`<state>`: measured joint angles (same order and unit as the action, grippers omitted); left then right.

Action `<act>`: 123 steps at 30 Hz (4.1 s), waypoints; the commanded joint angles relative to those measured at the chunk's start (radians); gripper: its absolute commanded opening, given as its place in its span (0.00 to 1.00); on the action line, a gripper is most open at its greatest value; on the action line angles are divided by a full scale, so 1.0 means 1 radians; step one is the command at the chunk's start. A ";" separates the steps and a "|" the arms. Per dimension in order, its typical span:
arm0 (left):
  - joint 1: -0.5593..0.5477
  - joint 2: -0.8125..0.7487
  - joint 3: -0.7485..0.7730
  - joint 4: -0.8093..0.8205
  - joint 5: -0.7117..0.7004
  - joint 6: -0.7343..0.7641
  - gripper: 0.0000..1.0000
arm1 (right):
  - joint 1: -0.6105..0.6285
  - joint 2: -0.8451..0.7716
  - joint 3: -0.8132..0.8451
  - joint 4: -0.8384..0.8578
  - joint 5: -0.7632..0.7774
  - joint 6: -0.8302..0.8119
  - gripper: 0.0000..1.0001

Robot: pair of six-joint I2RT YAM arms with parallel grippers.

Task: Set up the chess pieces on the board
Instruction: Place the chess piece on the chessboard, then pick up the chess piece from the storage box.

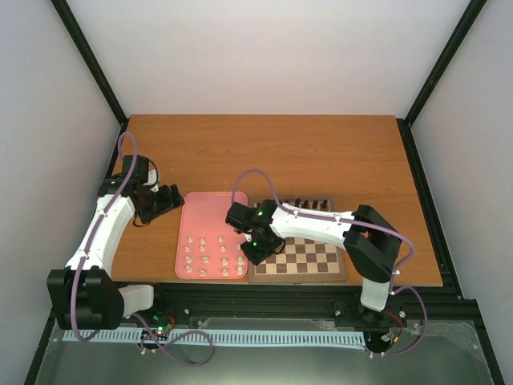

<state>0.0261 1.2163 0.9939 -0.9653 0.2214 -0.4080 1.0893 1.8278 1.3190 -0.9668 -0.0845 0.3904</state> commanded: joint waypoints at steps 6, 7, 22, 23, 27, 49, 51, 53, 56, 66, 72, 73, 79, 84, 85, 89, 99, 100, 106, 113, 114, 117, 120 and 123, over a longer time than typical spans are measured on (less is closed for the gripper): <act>0.003 -0.009 0.005 0.012 0.010 -0.012 1.00 | 0.014 0.030 -0.016 -0.010 -0.002 0.024 0.03; 0.003 -0.008 0.005 0.011 0.010 -0.012 1.00 | 0.014 0.029 -0.020 -0.009 -0.001 0.026 0.03; 0.004 -0.011 0.006 0.014 0.015 -0.012 1.00 | 0.014 0.023 -0.019 -0.007 0.040 0.038 0.21; 0.003 -0.010 0.006 0.014 0.015 -0.012 1.00 | 0.014 0.022 -0.017 -0.010 0.047 0.039 0.22; 0.004 -0.013 0.007 0.014 0.015 -0.013 1.00 | 0.014 0.019 -0.006 -0.018 0.078 0.045 0.23; 0.003 -0.008 0.002 0.018 0.015 -0.011 1.00 | 0.014 0.026 0.001 0.023 0.006 -0.016 0.24; 0.003 -0.008 0.002 0.018 0.013 -0.011 1.00 | 0.014 0.028 0.003 0.022 0.005 -0.020 0.24; 0.004 -0.006 0.002 0.020 0.012 -0.011 1.00 | 0.014 0.027 0.003 0.025 0.006 -0.021 0.24; 0.003 -0.005 0.002 0.021 0.013 -0.011 1.00 | 0.014 0.028 0.005 0.026 0.003 -0.024 0.24; 0.003 -0.006 -0.003 0.023 0.013 -0.010 1.00 | 0.014 0.021 0.009 0.024 0.026 -0.014 0.24; 0.003 -0.006 0.000 0.022 0.013 -0.011 1.00 | 0.014 -0.015 0.023 0.023 0.118 0.013 0.41; 0.004 -0.007 0.001 0.022 0.015 -0.011 1.00 | 0.014 -0.017 0.031 0.025 0.131 0.013 0.43; 0.004 -0.009 0.003 0.020 0.017 -0.011 1.00 | 0.014 0.002 0.101 0.019 0.157 0.001 0.45; 0.004 -0.015 0.001 0.019 0.016 -0.011 1.00 | 0.014 0.041 0.171 0.025 0.110 -0.042 0.44; 0.004 -0.016 0.002 0.019 0.016 -0.011 1.00 | 0.014 0.053 0.184 0.026 0.092 -0.059 0.44; 0.003 -0.023 -0.001 0.017 0.013 -0.010 1.00 | 0.022 0.072 0.205 0.034 0.037 -0.096 0.40; 0.004 -0.026 -0.017 0.022 0.003 -0.019 1.00 | 0.056 0.076 0.205 0.015 -0.017 -0.112 0.40; 0.004 -0.027 -0.016 0.020 0.003 -0.020 1.00 | 0.057 0.076 0.207 0.013 -0.010 -0.105 0.40; 0.003 -0.039 -0.016 0.014 0.007 -0.022 1.00 | 0.054 0.102 0.238 -0.001 0.050 -0.064 0.43; 0.003 -0.029 -0.005 0.015 0.012 -0.024 1.00 | 0.023 0.204 0.315 -0.039 0.076 -0.036 0.42; 0.003 -0.027 -0.003 0.016 0.014 -0.024 1.00 | 0.018 0.213 0.319 -0.043 0.078 -0.033 0.42; 0.003 -0.019 0.003 0.019 0.016 -0.023 1.00 | 0.002 0.231 0.331 -0.045 0.073 -0.030 0.42; 0.004 -0.011 0.009 0.019 0.016 -0.023 1.00 | -0.008 0.248 0.347 -0.048 0.069 -0.034 0.42; 0.004 -0.005 0.012 0.022 0.018 -0.025 1.00 | -0.019 0.263 0.358 -0.047 0.060 -0.041 0.42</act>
<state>0.0261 1.2037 0.9730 -0.9585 0.2306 -0.4160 1.0836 2.0693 1.6421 -1.0042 -0.0303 0.3420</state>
